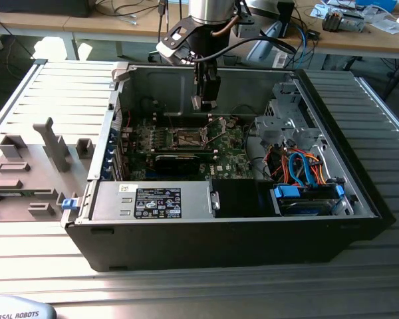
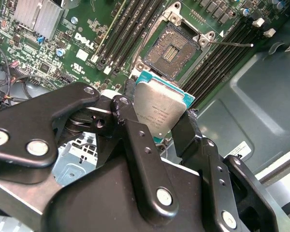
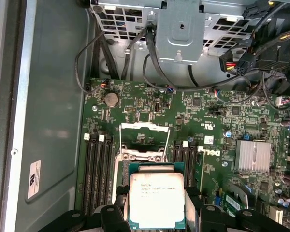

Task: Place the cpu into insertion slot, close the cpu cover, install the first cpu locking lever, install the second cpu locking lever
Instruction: 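Place the cpu into insertion slot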

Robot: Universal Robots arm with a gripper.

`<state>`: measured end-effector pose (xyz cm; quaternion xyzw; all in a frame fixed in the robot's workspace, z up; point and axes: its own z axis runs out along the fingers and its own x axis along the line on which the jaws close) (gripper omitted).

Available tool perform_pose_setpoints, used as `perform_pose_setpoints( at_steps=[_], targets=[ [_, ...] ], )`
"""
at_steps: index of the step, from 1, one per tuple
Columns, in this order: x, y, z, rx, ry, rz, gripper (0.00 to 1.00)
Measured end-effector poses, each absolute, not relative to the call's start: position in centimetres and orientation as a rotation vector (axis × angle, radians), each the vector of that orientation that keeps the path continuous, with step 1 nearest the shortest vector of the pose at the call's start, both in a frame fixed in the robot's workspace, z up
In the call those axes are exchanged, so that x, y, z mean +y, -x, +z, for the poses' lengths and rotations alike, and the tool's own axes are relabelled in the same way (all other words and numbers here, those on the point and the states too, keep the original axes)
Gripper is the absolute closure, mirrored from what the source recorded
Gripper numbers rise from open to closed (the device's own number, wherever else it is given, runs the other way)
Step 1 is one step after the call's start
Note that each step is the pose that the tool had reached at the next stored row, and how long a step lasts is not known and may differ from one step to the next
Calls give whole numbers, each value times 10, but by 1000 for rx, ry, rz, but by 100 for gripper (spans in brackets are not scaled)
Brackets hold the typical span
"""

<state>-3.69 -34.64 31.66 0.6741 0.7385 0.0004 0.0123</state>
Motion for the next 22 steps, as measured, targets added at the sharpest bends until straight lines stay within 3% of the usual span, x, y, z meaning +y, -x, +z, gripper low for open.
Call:
perform_pose_setpoints(
  at_steps=[22],
  targets=[
    [-346, 37, 317, 2286, -2117, -1, 46]
  ],
)
